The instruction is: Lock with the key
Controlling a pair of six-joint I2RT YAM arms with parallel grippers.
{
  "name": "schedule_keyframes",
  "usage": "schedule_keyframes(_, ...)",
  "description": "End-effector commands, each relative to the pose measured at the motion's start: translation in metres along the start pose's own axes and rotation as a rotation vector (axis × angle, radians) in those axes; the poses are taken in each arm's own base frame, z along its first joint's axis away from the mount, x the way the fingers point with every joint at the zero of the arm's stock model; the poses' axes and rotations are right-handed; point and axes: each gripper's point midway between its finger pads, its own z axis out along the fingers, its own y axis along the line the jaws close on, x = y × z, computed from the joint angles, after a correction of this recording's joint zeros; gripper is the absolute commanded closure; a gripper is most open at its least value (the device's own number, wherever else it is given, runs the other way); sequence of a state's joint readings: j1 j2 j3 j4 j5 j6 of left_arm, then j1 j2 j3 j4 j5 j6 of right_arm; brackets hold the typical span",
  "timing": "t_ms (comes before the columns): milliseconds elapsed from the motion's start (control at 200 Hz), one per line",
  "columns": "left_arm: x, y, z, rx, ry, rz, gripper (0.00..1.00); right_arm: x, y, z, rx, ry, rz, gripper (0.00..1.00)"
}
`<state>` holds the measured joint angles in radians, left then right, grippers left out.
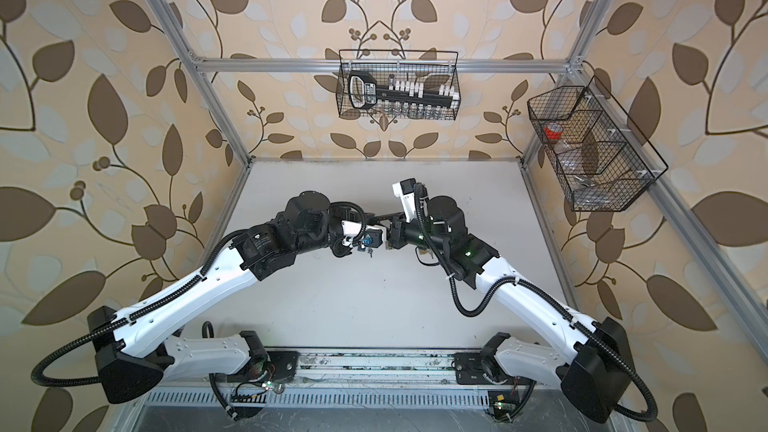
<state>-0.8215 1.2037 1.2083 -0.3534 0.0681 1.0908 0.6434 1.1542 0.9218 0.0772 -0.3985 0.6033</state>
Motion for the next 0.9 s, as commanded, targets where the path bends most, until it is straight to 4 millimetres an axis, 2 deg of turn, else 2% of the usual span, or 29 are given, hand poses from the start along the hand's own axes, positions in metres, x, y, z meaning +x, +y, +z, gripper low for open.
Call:
schedule_keyframes(0, -0.024, 0.036, -0.009, -0.157, -0.089, -0.058, 0.14, -0.016, -0.001, -0.013, 0.052, -0.080, -0.051, 1.00)
schedule_keyframes(45, -0.022, 0.048, -0.012, -0.197, -0.082, -0.152, 0.02, -0.021, -0.004, -0.018, 0.072, -0.104, -0.060, 1.00)
schedule_keyframes(140, -0.004, 0.078, -0.026, -0.219, -0.099, -0.461, 0.01, -0.030, -0.013, -0.033, 0.076, -0.138, -0.060, 1.00)
schedule_keyframes(185, 0.007, 0.088, -0.035, -0.218, -0.127, -0.566, 0.01, -0.033, -0.019, -0.038, 0.070, -0.148, -0.041, 1.00)
schedule_keyframes(230, 0.009, 0.091, -0.043, -0.202, -0.169, -0.618, 0.01, -0.036, -0.028, -0.044, 0.075, -0.156, -0.020, 1.00)
schedule_keyframes(375, -0.004, 0.075, -0.059, -0.164, -0.290, -0.547, 0.01, -0.044, -0.038, -0.057, 0.043, -0.162, 0.008, 1.00)
schedule_keyframes(450, -0.008, 0.062, -0.060, -0.144, -0.341, -0.474, 0.02, -0.046, -0.029, -0.060, -0.021, -0.157, -0.022, 1.00)
schedule_keyframes(526, -0.017, 0.047, -0.061, -0.119, -0.415, -0.383, 0.05, -0.045, -0.011, -0.061, -0.099, -0.126, -0.084, 1.00)
schedule_keyframes(601, -0.028, 0.038, -0.065, -0.064, -0.479, -0.342, 0.07, -0.036, 0.012, -0.063, -0.219, -0.056, -0.155, 1.00)
schedule_keyframes(686, -0.040, 0.032, -0.068, 0.002, -0.529, -0.302, 0.09, -0.030, 0.028, -0.067, -0.304, -0.008, -0.189, 1.00)
schedule_keyframes(896, -0.065, 0.022, -0.081, 0.124, -0.650, -0.226, 0.19, -0.027, 0.028, -0.066, -0.298, 0.037, -0.194, 1.00)
